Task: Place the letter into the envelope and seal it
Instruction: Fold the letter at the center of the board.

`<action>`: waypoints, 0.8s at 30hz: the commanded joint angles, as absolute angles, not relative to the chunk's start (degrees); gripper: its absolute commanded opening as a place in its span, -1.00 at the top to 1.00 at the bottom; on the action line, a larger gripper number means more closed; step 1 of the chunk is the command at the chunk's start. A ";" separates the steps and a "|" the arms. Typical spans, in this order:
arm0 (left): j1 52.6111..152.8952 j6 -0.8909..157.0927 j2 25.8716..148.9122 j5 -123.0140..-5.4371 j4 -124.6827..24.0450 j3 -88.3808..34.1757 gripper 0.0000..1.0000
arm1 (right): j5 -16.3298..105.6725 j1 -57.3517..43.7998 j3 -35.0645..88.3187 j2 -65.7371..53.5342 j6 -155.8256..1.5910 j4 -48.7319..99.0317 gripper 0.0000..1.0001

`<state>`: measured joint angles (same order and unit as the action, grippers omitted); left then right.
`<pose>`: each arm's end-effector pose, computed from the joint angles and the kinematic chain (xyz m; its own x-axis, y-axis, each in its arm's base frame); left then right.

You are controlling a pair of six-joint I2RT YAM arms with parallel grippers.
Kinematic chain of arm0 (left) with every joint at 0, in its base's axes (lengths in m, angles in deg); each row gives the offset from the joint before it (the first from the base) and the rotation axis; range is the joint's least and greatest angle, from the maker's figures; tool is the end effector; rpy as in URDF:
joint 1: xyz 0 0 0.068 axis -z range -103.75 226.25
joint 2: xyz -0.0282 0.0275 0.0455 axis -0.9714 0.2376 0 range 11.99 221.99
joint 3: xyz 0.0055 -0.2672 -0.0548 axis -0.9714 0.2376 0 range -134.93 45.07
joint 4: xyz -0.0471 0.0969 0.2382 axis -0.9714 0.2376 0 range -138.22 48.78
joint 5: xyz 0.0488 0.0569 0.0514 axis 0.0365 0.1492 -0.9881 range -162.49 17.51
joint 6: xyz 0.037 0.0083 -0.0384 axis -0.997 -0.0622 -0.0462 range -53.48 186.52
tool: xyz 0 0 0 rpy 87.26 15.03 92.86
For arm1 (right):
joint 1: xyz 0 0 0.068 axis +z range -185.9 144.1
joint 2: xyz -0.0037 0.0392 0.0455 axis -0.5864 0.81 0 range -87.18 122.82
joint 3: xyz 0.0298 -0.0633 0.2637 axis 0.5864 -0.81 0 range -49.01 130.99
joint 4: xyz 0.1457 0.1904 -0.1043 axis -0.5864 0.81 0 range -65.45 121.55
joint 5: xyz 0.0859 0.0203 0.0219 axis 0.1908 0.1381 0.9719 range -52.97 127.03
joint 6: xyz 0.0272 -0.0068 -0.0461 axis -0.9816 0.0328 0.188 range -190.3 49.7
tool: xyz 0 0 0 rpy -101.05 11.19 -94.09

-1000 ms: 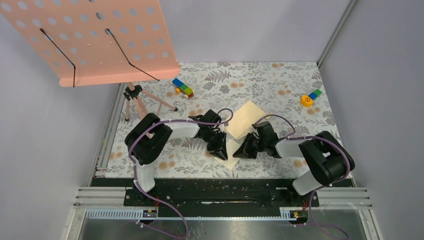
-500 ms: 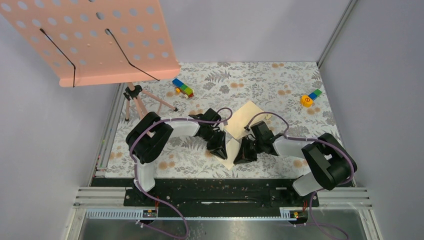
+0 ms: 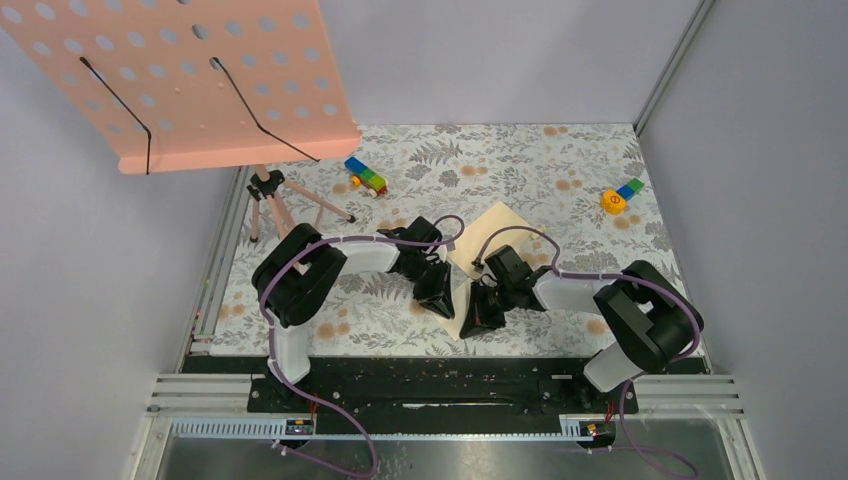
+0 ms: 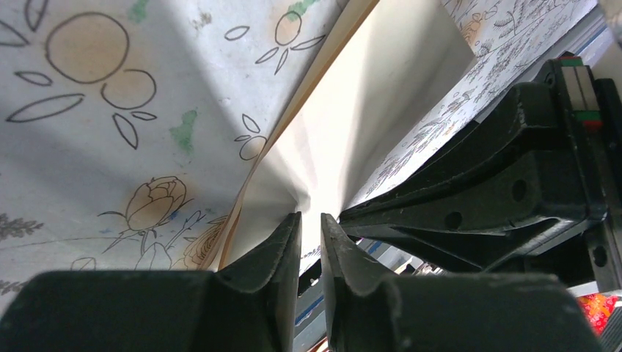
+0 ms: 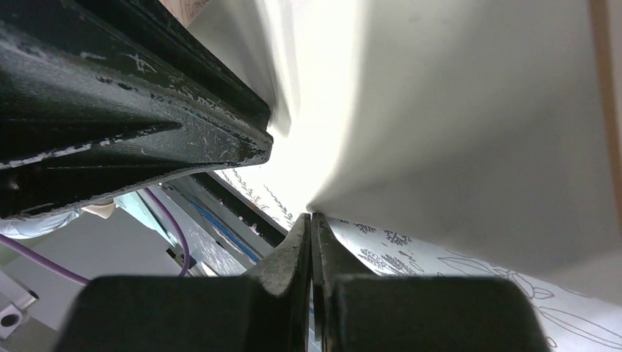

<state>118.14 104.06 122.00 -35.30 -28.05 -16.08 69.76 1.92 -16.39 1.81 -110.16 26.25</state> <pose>0.2487 -0.2519 0.1209 -0.9734 0.2210 0.0602 0.1258 0.7356 -0.6656 0.1903 0.1721 0.1184 -0.9900 -0.0861 -0.1118 -0.1397 0.7090 0.6912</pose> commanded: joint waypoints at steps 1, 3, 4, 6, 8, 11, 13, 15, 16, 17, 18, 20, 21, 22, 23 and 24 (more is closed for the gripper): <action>117.84 101.97 124.14 -40.09 -28.26 -15.70 0.64 | 64.90 0.84 -15.07 0.39 -109.01 29.51 1.00; 117.84 101.75 124.07 -39.97 -28.18 -15.52 0.64 | 64.89 -0.70 -15.07 -0.20 -109.73 29.42 1.00; 117.84 101.64 124.08 -40.00 -28.11 -15.51 0.64 | 65.06 -1.73 -15.30 -0.37 -110.13 29.22 1.00; 117.90 101.45 124.09 -39.93 -27.86 -15.36 0.64 | 65.47 -4.38 -15.80 -0.47 -111.07 28.45 1.00; 117.91 101.19 124.10 -39.92 -27.85 -15.26 0.64 | 65.32 -6.49 -16.27 -0.39 -112.12 27.96 1.00; 117.85 100.89 123.98 -39.92 -27.69 -15.21 0.64 | 64.96 -8.88 -16.34 0.43 -112.64 27.92 1.00; 117.87 100.81 123.69 -40.13 -27.58 -15.20 0.64 | 64.87 -10.13 -16.19 1.00 -112.79 27.99 1.00; 117.83 100.67 123.49 -40.21 -27.34 -15.33 0.64 | 63.89 -11.02 -15.98 1.39 -112.80 28.60 1.00; 117.88 100.63 123.37 -40.18 -27.26 -15.34 0.64 | 63.58 -11.34 -15.96 1.51 -112.76 28.77 1.00; 117.85 100.55 123.35 -40.27 -27.16 -15.45 0.64 | 63.45 -11.71 -16.05 1.50 -112.82 28.79 1.00; 117.86 100.54 123.35 -40.24 -27.07 -15.48 0.64 | 63.16 -12.04 -16.13 1.48 -112.98 28.85 1.00; 117.86 100.30 123.25 -40.49 -26.84 -15.49 0.64 | 62.45 -12.91 -16.41 1.06 -113.31 28.88 1.00; 117.81 100.27 123.16 -40.56 -26.74 -15.45 0.64 | 61.77 -13.34 -16.63 0.69 -113.61 28.94 1.00; 117.83 100.19 123.12 -40.60 -26.73 -15.33 0.64 | 60.99 -13.80 -16.99 0.07 -114.03 28.94 1.00; 117.88 100.24 123.07 -40.65 -26.71 -15.24 0.64 | 60.10 -14.30 -17.36 -0.62 -114.29 28.95 1.00; 117.83 100.21 122.95 -40.72 -26.69 -15.21 0.64 | 59.38 -14.77 -17.61 -1.40 -114.64 28.90 1.00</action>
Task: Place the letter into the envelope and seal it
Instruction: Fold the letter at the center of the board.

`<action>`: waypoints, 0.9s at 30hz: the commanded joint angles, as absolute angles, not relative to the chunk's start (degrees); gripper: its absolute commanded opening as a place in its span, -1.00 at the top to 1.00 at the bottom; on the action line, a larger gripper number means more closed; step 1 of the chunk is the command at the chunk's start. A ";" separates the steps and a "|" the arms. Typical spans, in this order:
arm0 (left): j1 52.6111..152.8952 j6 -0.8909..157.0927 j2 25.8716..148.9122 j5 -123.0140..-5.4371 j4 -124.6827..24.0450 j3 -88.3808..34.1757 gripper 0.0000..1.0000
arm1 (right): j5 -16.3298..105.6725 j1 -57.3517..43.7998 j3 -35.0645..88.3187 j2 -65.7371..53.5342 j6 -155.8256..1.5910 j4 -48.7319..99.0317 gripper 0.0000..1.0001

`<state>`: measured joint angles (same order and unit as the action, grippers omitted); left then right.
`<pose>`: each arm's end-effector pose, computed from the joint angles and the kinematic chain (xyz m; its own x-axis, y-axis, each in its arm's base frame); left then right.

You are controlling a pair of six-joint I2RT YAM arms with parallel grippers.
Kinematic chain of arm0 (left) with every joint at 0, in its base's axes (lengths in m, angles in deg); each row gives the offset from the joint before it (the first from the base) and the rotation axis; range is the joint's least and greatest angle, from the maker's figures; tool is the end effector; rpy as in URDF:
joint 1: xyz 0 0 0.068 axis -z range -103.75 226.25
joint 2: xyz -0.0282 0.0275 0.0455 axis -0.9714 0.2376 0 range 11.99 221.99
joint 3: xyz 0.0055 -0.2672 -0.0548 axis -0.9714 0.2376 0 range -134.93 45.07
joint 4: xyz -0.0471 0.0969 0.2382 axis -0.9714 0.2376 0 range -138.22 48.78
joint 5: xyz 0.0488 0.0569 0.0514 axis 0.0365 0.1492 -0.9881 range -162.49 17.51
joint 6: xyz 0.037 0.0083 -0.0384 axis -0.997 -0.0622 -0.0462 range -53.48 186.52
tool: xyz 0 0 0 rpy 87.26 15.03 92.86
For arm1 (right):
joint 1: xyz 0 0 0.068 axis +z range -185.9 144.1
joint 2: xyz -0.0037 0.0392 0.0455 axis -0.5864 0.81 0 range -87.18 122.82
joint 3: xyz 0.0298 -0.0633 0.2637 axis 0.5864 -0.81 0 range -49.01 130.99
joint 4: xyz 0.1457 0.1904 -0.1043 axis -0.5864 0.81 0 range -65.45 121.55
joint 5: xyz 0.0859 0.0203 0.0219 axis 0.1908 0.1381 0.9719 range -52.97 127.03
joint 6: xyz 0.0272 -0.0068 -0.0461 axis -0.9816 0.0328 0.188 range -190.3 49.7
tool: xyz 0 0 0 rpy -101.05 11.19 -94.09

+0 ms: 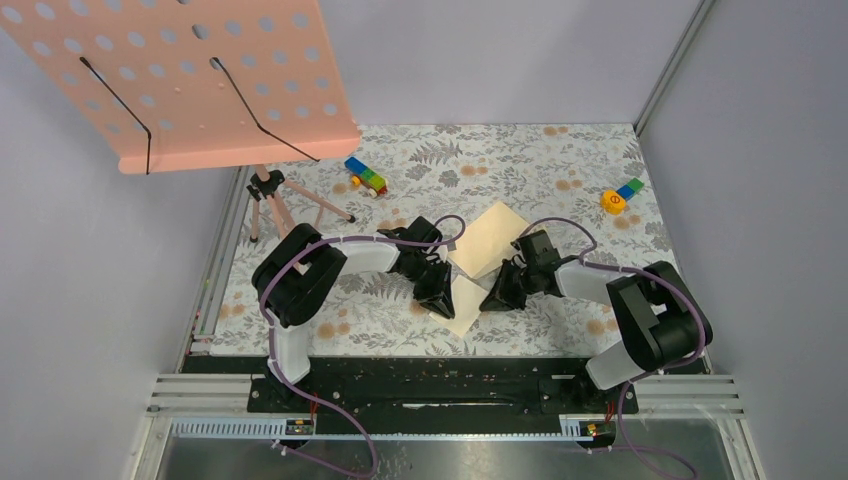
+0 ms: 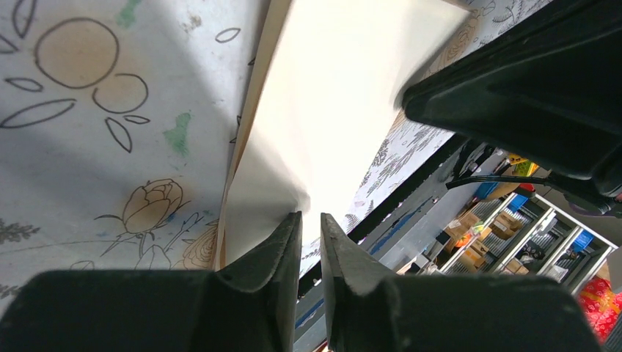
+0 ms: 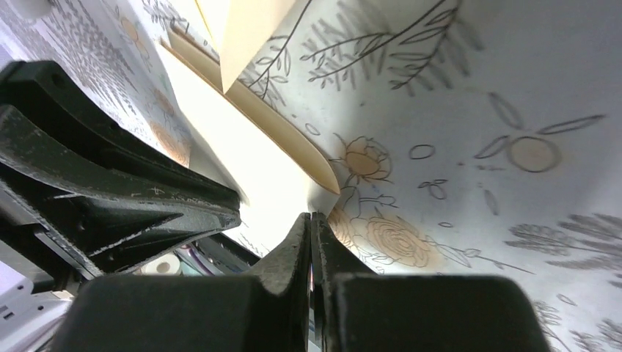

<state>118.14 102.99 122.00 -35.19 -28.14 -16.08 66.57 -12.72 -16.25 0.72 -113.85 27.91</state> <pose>0.2487 -0.2520 0.1209 -0.9707 0.2355 0.0473 0.1445 0.7297 -0.6684 0.2269 0.1163 0.1210 -0.9672 0.2378 -0.0890 0.1202 0.7374 0.6647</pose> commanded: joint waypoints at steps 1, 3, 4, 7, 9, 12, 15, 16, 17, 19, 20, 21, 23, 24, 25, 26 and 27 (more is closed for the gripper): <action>117.85 100.24 122.83 -40.63 -26.68 -15.10 0.64 | 58.75 -15.24 -17.89 -2.07 -114.87 28.89 1.00; 117.84 100.12 122.81 -40.68 -26.60 -15.09 0.64 | 57.96 -15.94 -18.16 -3.72 -115.50 28.99 1.00; 117.87 100.13 122.67 -40.78 -26.52 -15.12 0.64 | 57.81 -16.14 -18.33 -4.13 -115.81 29.02 0.94; 117.84 99.97 122.68 -40.80 -26.33 -15.24 0.64 | 56.97 -16.30 -19.39 -6.44 -117.02 28.33 0.42; 117.89 100.07 122.70 -40.79 -26.35 -15.34 0.64 | 56.71 -16.28 -21.03 -7.49 -118.05 27.00 0.13; 117.89 100.03 122.93 -40.59 -26.32 -15.55 0.64 | 58.71 -16.30 -23.44 -6.82 -120.52 21.54 -0.08; 117.91 99.93 123.05 -40.34 -26.27 -15.68 0.64 | 62.54 -16.26 -26.37 -4.03 -124.71 13.39 -0.13; 117.87 99.84 123.10 -40.34 -26.20 -15.76 0.64 | 63.52 -16.32 -27.24 -2.73 -126.42 9.01 -0.13; 117.83 99.82 123.05 -40.40 -26.16 -15.77 0.64 | 64.35 -16.31 -27.95 -1.62 -127.74 5.99 -0.13; 117.85 99.83 122.88 -40.32 -26.12 -15.83 0.64 | 65.51 -16.31 -29.13 0.59 -130.31 0.80 -0.13; 117.84 99.83 122.85 -40.20 -26.07 -15.84 0.64 | 65.88 -16.30 -29.55 1.53 -131.38 -1.33 -0.13; 117.87 99.79 122.90 -40.22 -26.02 -15.89 0.64 | 66.08 -16.30 -30.02 2.16 -132.28 -2.92 -0.13; 117.83 99.79 122.78 -40.21 -26.02 -15.84 0.64 | 66.26 -16.30 -30.63 2.80 -133.79 -5.31 -0.13; 117.85 99.80 122.77 -40.16 -25.98 -15.80 0.64 | 66.25 -16.30 -30.98 2.84 -134.22 -6.15 -0.13; 117.84 99.82 122.81 -40.15 -25.98 -15.80 0.64 | 66.23 -16.29 -31.25 2.69 -134.42 -6.54 -0.12; 117.87 99.82 122.86 -40.12 -26.03 -15.84 0.64 | 66.14 -16.30 -31.54 2.47 -134.59 -6.72 -0.10; 117.91 99.76 122.86 -40.06 -25.99 -15.81 0.64 | 66.24 -16.30 -31.75 2.14 -134.74 -7.12 -0.08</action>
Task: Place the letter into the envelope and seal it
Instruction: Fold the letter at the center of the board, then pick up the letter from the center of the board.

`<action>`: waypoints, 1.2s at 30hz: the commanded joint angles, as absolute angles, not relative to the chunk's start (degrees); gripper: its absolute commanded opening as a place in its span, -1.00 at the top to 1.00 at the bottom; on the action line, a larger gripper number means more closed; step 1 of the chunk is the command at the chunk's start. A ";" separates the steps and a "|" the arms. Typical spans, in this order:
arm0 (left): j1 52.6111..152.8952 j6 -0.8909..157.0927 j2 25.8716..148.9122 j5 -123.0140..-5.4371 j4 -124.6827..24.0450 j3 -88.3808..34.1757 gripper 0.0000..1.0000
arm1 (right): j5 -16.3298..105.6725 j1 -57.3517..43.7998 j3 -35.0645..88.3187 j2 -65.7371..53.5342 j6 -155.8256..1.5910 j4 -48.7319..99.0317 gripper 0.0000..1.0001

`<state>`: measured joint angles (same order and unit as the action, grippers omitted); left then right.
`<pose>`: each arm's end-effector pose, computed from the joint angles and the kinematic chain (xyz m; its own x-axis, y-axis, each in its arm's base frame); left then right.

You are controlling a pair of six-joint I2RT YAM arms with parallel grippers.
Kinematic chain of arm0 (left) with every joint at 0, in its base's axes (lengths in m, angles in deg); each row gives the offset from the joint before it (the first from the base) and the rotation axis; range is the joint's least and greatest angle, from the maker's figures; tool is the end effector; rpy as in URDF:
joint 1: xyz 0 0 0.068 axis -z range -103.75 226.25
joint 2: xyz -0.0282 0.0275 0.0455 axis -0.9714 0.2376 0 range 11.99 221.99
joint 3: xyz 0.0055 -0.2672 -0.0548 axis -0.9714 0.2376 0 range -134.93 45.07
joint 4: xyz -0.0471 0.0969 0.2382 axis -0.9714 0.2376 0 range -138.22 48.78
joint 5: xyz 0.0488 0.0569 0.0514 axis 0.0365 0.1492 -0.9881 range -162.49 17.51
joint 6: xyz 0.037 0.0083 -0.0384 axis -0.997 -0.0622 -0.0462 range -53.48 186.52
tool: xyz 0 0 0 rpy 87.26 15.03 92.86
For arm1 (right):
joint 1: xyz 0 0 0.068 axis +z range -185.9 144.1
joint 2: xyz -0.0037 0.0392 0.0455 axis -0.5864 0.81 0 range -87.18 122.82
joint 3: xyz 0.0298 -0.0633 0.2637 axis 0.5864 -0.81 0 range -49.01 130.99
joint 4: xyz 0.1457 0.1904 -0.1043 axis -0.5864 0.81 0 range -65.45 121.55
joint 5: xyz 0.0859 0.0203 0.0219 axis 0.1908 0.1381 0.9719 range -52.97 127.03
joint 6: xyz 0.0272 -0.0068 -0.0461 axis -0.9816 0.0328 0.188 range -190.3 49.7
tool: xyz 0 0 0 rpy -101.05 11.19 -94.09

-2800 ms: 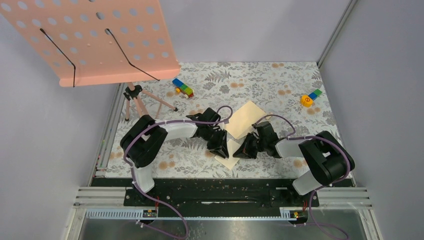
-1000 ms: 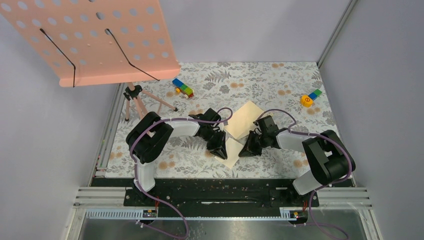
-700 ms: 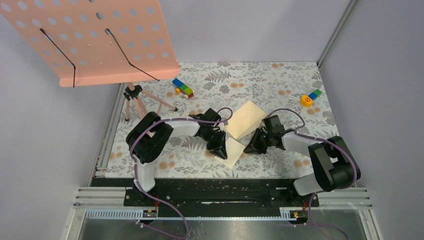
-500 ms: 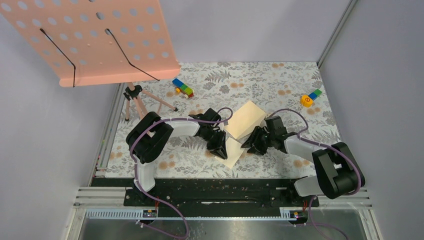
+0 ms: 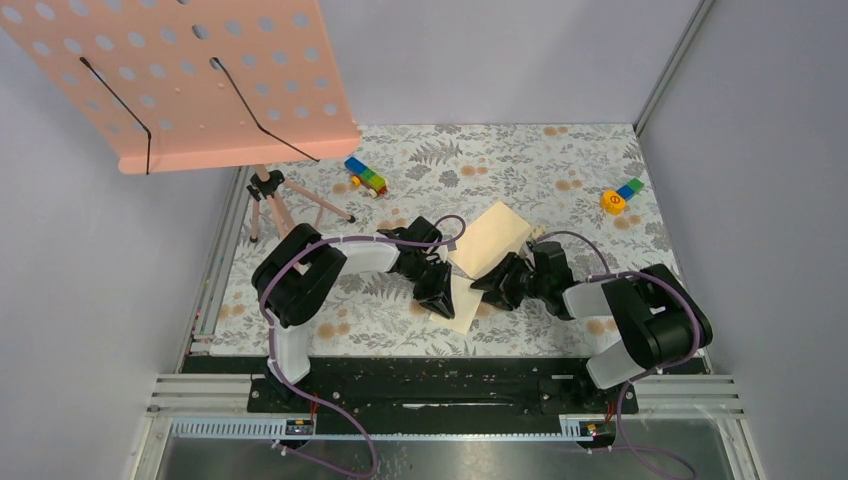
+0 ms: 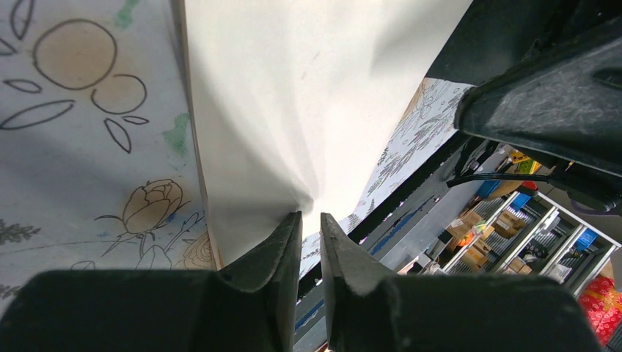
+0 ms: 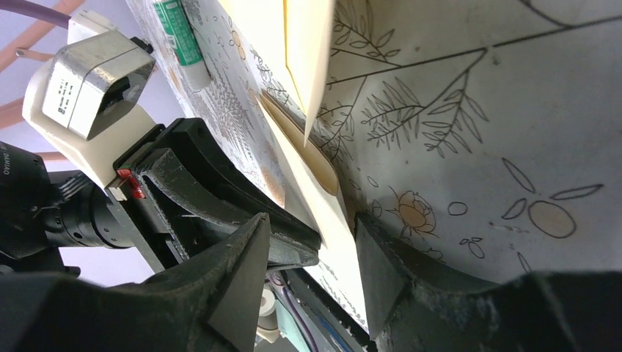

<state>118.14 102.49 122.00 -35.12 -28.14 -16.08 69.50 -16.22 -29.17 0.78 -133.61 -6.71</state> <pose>0.2487 -0.2521 0.1210 -0.9693 0.2423 0.0420 0.1527 0.7270 -0.6695 0.2203 0.0991 0.1098 -0.8690 0.4896 -0.0716 0.1953 0.4723 0.8595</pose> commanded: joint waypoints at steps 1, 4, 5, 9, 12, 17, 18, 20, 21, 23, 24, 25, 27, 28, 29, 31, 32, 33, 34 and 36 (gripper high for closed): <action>117.86 99.75 122.84 -40.07 -26.02 -15.84 0.64 | 66.46 -16.30 -31.90 2.03 -134.82 -7.54 -0.04; 117.84 99.79 123.10 -39.97 -25.93 -16.06 0.64 | 67.31 -16.31 -32.37 2.07 -134.79 -8.97 0.08; 117.87 99.78 123.16 -39.88 -25.97 -16.07 0.64 | 67.81 -16.26 -32.47 2.41 -134.81 -9.73 0.12; 117.83 99.83 123.04 -39.76 -26.01 -16.36 0.64 | 69.85 -16.05 -32.97 5.04 -135.00 -13.12 0.29; 117.89 99.74 122.85 -39.59 -25.98 -16.63 0.64 | 71.24 -15.32 -33.27 7.76 -135.71 -16.88 0.40; 117.81 99.57 122.41 -39.52 -25.86 -16.87 0.64 | 72.27 -13.64 -33.10 11.93 -138.28 -23.53 0.57; 117.82 99.55 122.26 -39.58 -25.78 -16.89 0.64 | 72.29 -13.40 -33.23 12.35 -138.88 -24.34 0.63; 117.77 99.57 121.91 -39.69 -25.49 -16.87 0.64 | 72.20 -13.22 -33.69 12.43 -139.66 -25.40 0.80; 117.76 99.41 121.60 -39.73 -25.23 -16.85 0.64 | 72.09 -13.23 -34.04 12.11 -139.99 -25.75 0.89; 117.79 98.78 120.37 -40.21 -23.50 -17.05 0.63 | 72.37 -13.24 -34.50 10.66 -139.84 -25.06 1.00; 117.76 98.27 119.21 -40.84 -22.42 -17.21 0.63 | 72.62 -13.23 -34.54 9.55 -139.40 -24.19 1.00; 117.66 97.85 117.71 -41.40 -21.39 -17.20 0.60 | 72.98 -13.23 -34.52 8.16 -138.82 -22.89 1.00; 117.42 96.83 114.13 -42.51 -19.51 -17.03 0.49 | 73.62 -13.23 -34.40 4.97 -137.12 -19.72 1.00; 117.19 96.18 112.27 -42.88 -18.56 -16.89 0.40 | 74.17 -13.25 -34.10 3.09 -135.94 -17.33 1.00; 116.81 95.61 110.57 -43.09 -17.60 -16.85 0.29 | 74.60 -13.19 -33.64 0.82 -134.36 -14.39 1.00; 116.20 94.18 107.63 -43.00 -15.83 -16.86 0.06 | 75.07 -13.23 -32.15 -4.08 -130.45 -7.32 1.00; 116.02 93.56 106.38 -42.72 -15.19 -16.88 -0.06 | 75.08 -13.23 -31.22 -7.02 -127.82 -3.04 1.00; 115.70 92.95 105.51 -42.26 -14.75 -16.86 -0.16 | 74.89 -13.23 -29.97 -9.89 -125.27 1.92 1.00; 115.43 92.41 104.65 -41.32 -14.58 -16.88 -0.29 | 74.63 -13.22 -28.53 -12.59 -122.28 8.31 1.00; 115.00 91.28 103.30 -38.87 -14.55 -16.86 -0.71 | 74.33 -13.31 -26.14 -17.79 -117.33 15.31 1.00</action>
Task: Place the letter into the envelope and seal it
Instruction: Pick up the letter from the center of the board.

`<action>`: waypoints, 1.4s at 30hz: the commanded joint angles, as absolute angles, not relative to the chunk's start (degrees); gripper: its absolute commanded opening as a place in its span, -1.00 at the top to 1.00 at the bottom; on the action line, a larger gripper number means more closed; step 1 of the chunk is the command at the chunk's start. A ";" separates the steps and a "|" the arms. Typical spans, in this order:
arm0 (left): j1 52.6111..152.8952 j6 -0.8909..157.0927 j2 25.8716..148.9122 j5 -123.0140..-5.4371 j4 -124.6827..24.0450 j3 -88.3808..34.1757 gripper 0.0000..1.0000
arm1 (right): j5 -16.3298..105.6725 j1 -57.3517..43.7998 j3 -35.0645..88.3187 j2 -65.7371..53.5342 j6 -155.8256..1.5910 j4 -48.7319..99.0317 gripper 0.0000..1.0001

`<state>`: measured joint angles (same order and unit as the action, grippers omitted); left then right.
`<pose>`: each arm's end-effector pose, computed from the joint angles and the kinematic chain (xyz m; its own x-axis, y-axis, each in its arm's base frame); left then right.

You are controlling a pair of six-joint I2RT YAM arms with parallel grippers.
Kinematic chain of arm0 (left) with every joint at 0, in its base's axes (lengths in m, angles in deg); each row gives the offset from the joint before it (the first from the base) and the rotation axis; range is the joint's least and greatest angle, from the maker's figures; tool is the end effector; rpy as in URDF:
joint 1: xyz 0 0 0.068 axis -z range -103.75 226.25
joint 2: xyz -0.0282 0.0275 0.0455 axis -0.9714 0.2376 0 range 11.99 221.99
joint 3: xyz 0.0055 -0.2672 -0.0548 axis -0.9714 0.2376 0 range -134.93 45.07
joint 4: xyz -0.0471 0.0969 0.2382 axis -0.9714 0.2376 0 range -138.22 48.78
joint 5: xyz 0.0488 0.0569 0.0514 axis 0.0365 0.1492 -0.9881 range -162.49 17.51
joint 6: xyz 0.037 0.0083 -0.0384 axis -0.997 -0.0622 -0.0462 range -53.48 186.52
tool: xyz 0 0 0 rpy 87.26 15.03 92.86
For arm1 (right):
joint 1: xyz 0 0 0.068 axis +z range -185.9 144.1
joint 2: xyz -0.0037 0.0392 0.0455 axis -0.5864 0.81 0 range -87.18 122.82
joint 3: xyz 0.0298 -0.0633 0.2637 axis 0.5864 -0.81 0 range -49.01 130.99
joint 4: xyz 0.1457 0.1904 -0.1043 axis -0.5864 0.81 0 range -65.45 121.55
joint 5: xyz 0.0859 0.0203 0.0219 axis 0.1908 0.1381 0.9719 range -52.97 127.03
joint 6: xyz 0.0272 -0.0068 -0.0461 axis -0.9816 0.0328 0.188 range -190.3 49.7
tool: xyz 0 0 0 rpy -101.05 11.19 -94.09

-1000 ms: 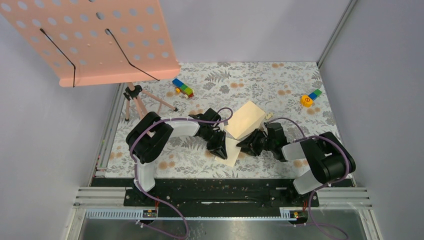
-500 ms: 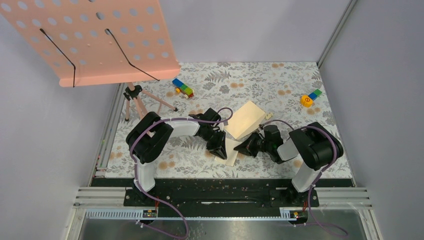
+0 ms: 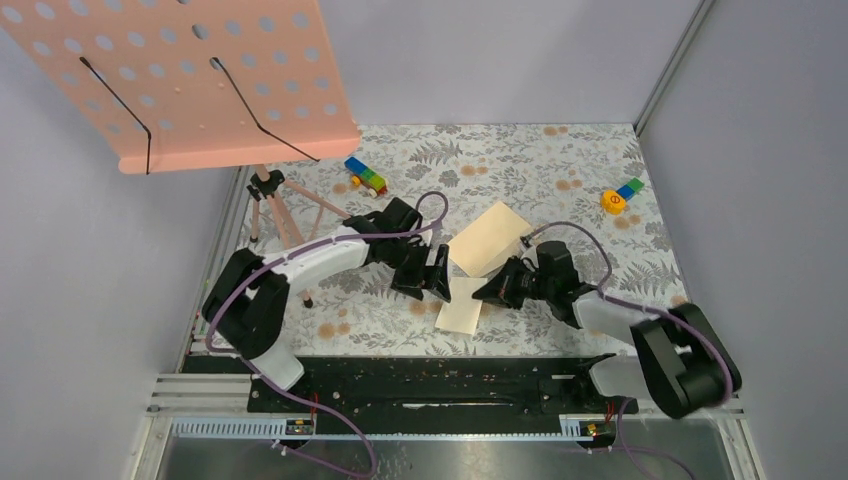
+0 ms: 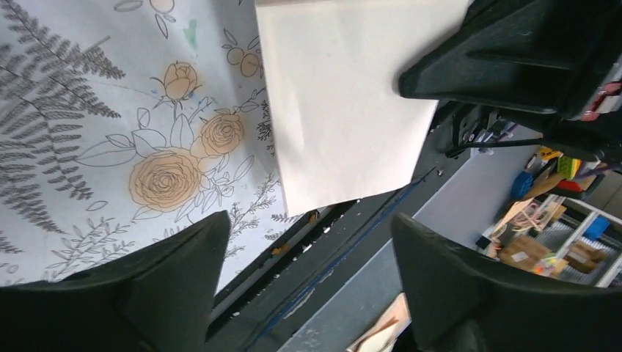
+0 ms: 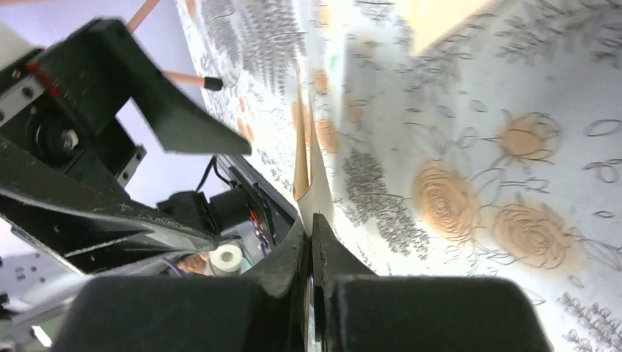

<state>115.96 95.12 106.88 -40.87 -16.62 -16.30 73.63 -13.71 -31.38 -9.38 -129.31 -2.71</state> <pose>0.2372 -0.2212 0.1965 -0.9544 0.2627 -0.1416 0.2925 0.7289 -0.6190 0.1996 0.1043 0.1330 -0.9163 0.3694 -0.1545 0.0365 0.4613 0.8865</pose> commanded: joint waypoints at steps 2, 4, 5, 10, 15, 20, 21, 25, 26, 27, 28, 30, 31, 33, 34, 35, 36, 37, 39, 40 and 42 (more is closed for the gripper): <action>114.93 90.27 102.14 -36.04 -14.91 -16.82 -0.88 | 75.77 -13.40 -24.84 -22.68 -114.03 17.96 1.00; 114.66 89.60 100.97 -32.68 -16.21 -16.53 -0.97 | 77.78 -13.44 -24.22 -26.64 -112.51 18.46 1.00; 114.57 89.09 100.60 -31.24 -16.51 -16.48 -0.98 | 79.01 -13.43 -23.93 -27.63 -112.17 18.30 1.00; 112.93 86.48 99.23 -24.69 -16.55 -16.01 -0.97 | 86.69 -13.67 -24.50 -29.94 -115.23 10.46 1.00; 111.83 86.53 96.94 -15.76 -19.66 -14.34 -0.97 | 92.50 -13.75 -26.91 -29.51 -123.01 -4.91 1.00; 111.85 86.69 96.69 -14.29 -20.62 -13.22 -0.95 | 95.44 -13.75 -29.29 -25.41 -135.41 -23.66 1.00; 111.85 87.19 96.59 -14.00 -21.05 -13.02 -0.95 | 95.74 -13.74 -29.62 -24.36 -137.50 -27.22 1.00; 111.85 91.88 96.00 -10.99 -27.73 -11.60 -0.94 | 96.28 -13.75 -30.91 -18.75 -145.34 -40.56 1.00; 111.81 93.30 95.77 -10.34 -29.58 -11.28 -0.92 | 96.34 -13.75 -31.05 -17.50 -147.09 -43.60 1.00; 111.84 94.47 95.36 -9.97 -31.24 -11.01 -0.88 | 96.35 -13.75 -31.23 -16.18 -148.71 -46.20 1.00; 111.83 95.93 94.91 -9.66 -33.00 -10.81 -0.80 | 96.37 -13.75 -31.38 -15.22 -149.92 -48.59 1.00; 111.81 99.76 94.17 -8.76 -37.86 -9.88 -0.30 | 96.11 -13.73 -31.61 -13.51 -151.30 -50.93 1.00; 111.82 102.13 93.93 -8.36 -40.59 -9.41 0.05 | 96.07 -13.74 -31.73 -13.15 -151.34 -51.15 1.00; 111.84 105.44 93.93 -7.86 -44.29 -8.72 0.63 | 95.61 -13.83 -32.02 -12.88 -151.06 -50.80 1.00; 111.83 106.28 93.92 -8.07 -45.10 -8.64 0.74 | 95.38 -13.82 -32.11 -13.01 -150.61 -49.75 1.00; 111.84 106.60 94.04 -8.37 -45.36 -8.55 0.78 | 95.05 -13.83 -32.29 -13.22 -150.13 -48.99 1.00; 111.78 106.74 94.13 -8.71 -45.36 -8.61 0.79 | 94.64 -13.84 -32.45 -13.57 -149.55 -48.02 1.00; 111.76 106.76 94.29 -9.09 -45.28 -8.60 0.81 | 94.22 -13.83 -32.56 -13.99 -148.97 -47.05 0.96; 111.67 106.92 94.63 -10.04 -45.00 -8.66 0.91 | 93.35 -13.89 -32.81 -14.93 -147.83 -44.38 0.43; 111.61 107.07 94.86 -10.29 -45.03 -8.76 0.95 | 93.09 -13.85 -33.12 -15.30 -147.51 -43.58 0.22; 111.54 107.46 95.01 -10.96 -45.28 -8.92 0.97 | 92.89 -13.80 -33.76 -15.78 -147.22 -42.94 0.01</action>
<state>111.89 105.70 95.60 -10.23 -40.73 -8.84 93.56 -13.88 -32.82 -13.58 -148.93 -43.15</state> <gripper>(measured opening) 0.030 0.413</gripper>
